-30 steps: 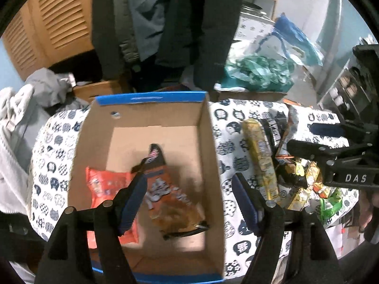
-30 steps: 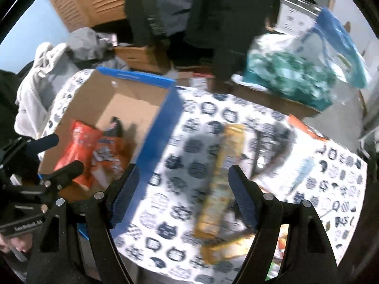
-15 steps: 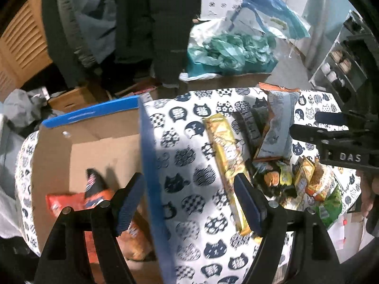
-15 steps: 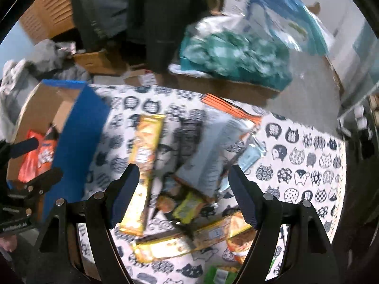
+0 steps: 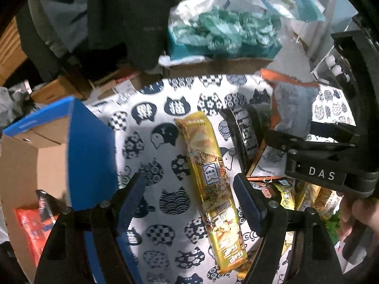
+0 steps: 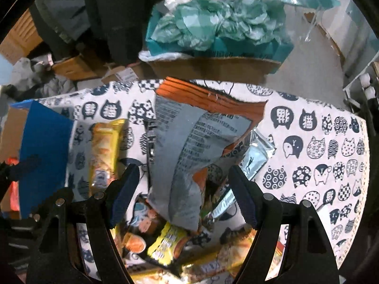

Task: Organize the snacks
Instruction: 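Grasp the gold wafer bar with the left tool while the right tool grasps the grey-backed bag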

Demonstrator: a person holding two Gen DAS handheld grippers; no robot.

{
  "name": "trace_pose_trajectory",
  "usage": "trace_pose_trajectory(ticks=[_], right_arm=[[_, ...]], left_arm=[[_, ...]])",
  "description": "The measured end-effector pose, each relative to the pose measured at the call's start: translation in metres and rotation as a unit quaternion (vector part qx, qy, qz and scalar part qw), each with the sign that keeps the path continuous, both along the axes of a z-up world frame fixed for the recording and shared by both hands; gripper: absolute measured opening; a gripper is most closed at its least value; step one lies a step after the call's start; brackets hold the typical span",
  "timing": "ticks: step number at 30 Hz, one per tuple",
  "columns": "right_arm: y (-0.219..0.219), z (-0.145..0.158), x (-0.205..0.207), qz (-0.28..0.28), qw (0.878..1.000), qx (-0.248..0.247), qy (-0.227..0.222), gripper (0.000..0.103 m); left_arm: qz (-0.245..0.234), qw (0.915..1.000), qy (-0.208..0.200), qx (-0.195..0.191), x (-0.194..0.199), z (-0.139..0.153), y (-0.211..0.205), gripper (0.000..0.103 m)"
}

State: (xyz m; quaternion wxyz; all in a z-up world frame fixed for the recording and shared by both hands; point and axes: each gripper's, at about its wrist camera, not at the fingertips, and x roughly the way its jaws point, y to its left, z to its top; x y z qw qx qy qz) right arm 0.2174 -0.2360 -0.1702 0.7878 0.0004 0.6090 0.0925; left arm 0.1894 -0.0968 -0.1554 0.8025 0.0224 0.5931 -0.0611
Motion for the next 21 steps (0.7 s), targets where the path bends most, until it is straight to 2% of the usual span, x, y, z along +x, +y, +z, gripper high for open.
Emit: trace_pose_trajectory(ticks=[4, 5, 7, 10, 15, 18, 19, 21], right_arm=[[-0.004, -0.019, 0.001, 0.005, 1.000, 0.009, 0.012, 0.075], [-0.004, -0.020, 0.000, 0.006, 1.000, 0.013, 0.014, 0.072], [-0.006, -0.026, -0.001, 0.010, 1.000, 0.022, 0.019, 0.055], [-0.007, -0.025, -0.003, 0.019, 1.000, 0.020, 0.009, 0.042], [-0.012, -0.007, -0.006, 0.015, 1.000, 0.020, -0.014, 0.037], [-0.020, 0.004, -0.005, 0.007, 0.999, 0.025, -0.023, 0.037], [-0.023, 0.007, -0.006, 0.004, 0.999, 0.027, -0.024, 0.037], [-0.027, 0.011, -0.011, 0.001, 0.999, 0.030, -0.024, 0.037]], left_arm=[[-0.001, 0.9998, 0.018, 0.003, 0.001, -0.018, -0.006, 0.079], [-0.001, 0.9997, 0.024, 0.001, 0.001, -0.023, -0.008, 0.079], [0.003, 0.9994, 0.034, -0.002, 0.002, -0.030, -0.010, 0.079], [0.005, 0.9989, 0.046, -0.009, 0.002, -0.038, -0.015, 0.079], [-0.008, 0.9990, 0.042, -0.010, -0.001, -0.042, -0.024, 0.079], [-0.018, 0.9988, 0.046, -0.008, -0.005, -0.047, -0.028, 0.058], [-0.021, 0.9984, 0.052, -0.008, -0.006, -0.051, -0.029, 0.046], [-0.026, 0.9983, 0.051, -0.010, -0.011, -0.053, -0.030, 0.043]])
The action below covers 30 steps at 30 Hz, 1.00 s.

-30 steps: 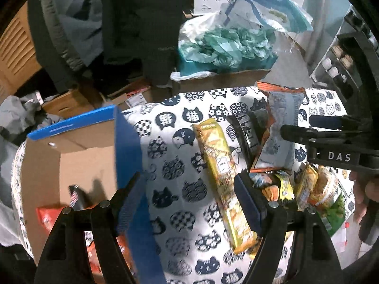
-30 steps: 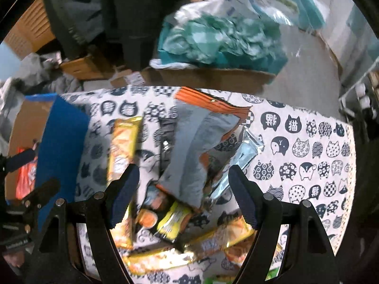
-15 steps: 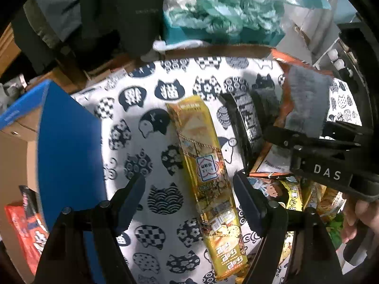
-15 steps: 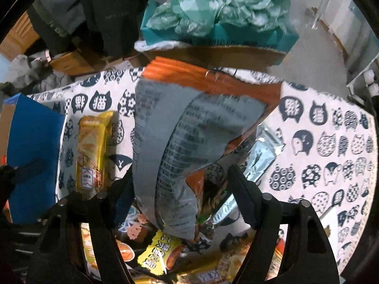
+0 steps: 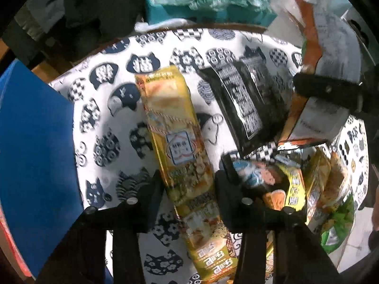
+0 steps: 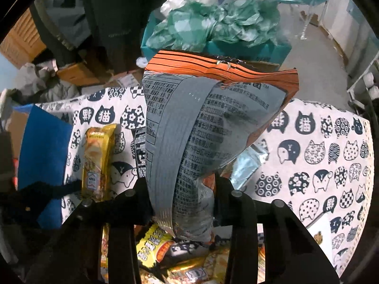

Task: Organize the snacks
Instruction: 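Grasp the gold wafer bar with the left tool while the right tool grasps the grey-backed bag, then carry the wafer bar and grey-backed bag into the box and release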

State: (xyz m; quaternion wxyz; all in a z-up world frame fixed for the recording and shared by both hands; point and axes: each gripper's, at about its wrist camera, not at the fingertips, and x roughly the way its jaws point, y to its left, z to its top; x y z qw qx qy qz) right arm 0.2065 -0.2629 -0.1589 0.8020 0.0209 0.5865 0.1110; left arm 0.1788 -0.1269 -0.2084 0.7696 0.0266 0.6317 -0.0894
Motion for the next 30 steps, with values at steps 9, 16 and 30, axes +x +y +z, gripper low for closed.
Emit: trace_pose_trajectory(ticks=[9, 16, 30], right_arm=[[-0.001, 0.007, -0.020, 0.016, 1.000, -0.002, 0.003, 0.037], [0.003, 0.018, -0.037, 0.030, 0.999, -0.014, -0.007, 0.037], [0.016, 0.051, -0.067, 0.046, 0.999, -0.001, -0.027, 0.037]], left_arm=[[-0.025, 0.9990, -0.032, 0.018, -0.014, 0.014, 0.000, 0.030], [-0.031, 0.9974, -0.060, 0.024, -0.030, 0.037, 0.002, 0.030], [-0.018, 0.9901, -0.137, 0.020, -0.062, 0.115, 0.028, 0.030]])
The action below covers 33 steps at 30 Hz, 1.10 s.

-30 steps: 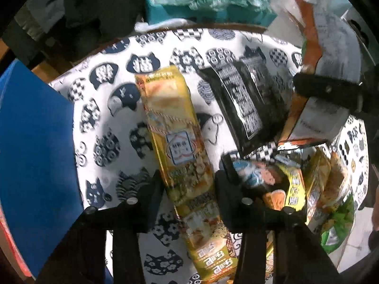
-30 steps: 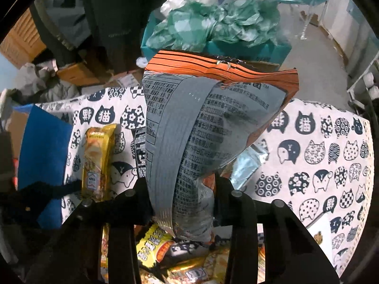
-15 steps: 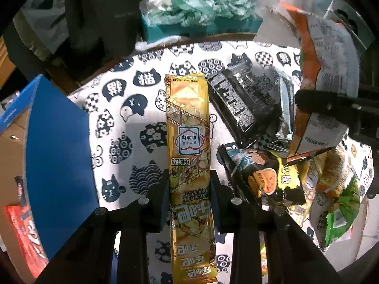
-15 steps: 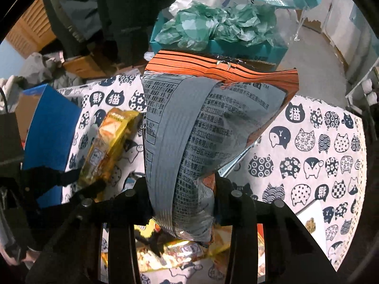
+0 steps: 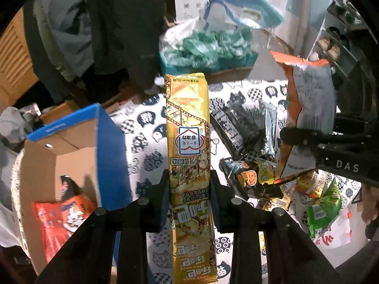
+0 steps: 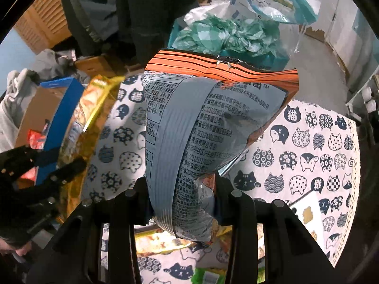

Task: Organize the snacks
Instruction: 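Carry the wafer bar and grey-backed bag into the box and release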

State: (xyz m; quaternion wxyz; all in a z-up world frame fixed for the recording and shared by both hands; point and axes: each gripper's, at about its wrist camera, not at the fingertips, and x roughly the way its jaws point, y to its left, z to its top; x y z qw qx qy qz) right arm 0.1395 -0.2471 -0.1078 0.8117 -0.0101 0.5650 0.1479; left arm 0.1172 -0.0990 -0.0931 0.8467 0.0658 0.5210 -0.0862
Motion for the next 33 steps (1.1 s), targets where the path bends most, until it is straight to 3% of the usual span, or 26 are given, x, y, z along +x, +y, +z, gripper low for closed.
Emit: trace_pose_trajectory(ticks=[19, 33], right_arm=[[0.038, 0.053, -0.042, 0.050, 0.998, 0.029, -0.036, 0.037], [0.095, 0.063, -0.043, 0.092, 0.994, 0.038, -0.038, 0.037]], left_arm=[[-0.003, 0.9974, -0.072, -0.002, -0.042, 0.060, 0.036, 0.030], [0.043, 0.9955, -0.083, -0.012, -0.057, 0.064, 0.103, 0.030]])
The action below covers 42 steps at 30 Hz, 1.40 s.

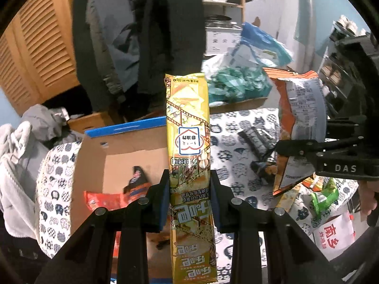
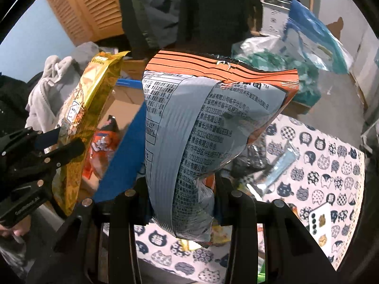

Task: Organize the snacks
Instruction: 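Carry the wafer bar and grey-backed bag into the box and release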

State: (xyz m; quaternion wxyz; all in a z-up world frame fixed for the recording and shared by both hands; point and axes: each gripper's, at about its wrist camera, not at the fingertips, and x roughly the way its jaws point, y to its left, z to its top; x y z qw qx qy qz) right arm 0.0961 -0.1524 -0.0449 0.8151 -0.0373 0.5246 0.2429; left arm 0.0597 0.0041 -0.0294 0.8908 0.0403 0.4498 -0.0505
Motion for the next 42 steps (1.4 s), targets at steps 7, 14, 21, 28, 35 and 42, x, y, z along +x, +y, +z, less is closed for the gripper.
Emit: trace_pose_trajectory(ticks=[7, 14, 21, 28, 35, 42], right_arm=[[0.042, 0.006, 0.004, 0.028, 1.000, 0.008, -0.001, 0.037], [0.080, 0.009, 0.006, 0.050, 0.999, 0.013, 0.003, 0.037], [0.122, 0.006, 0.012, 0.075, 0.997, 0.017, 0.016, 0.037], [0.166, -0.009, 0.021, 0.091, 0.994, 0.024, 0.046, 0.037], [0.196, -0.037, 0.021, 0.110, 0.991, 0.004, 0.076, 0.037], [0.208, -0.069, 0.022, 0.124, 0.987, -0.033, 0.097, 0.037]], left_arm=[[0.041, 0.9991, -0.001, -0.012, -0.006, -0.005, 0.046, 0.030], [0.075, 0.9969, 0.003, -0.023, -0.010, -0.013, 0.087, 0.030], [0.113, 0.9926, 0.027, -0.037, -0.009, -0.039, 0.129, 0.030], [0.155, 0.9843, 0.060, -0.058, -0.003, -0.072, 0.164, 0.030], [0.164, 0.9806, 0.083, -0.067, 0.001, -0.092, 0.171, 0.030], [0.160, 0.9803, 0.102, -0.056, 0.003, -0.104, 0.167, 0.031]])
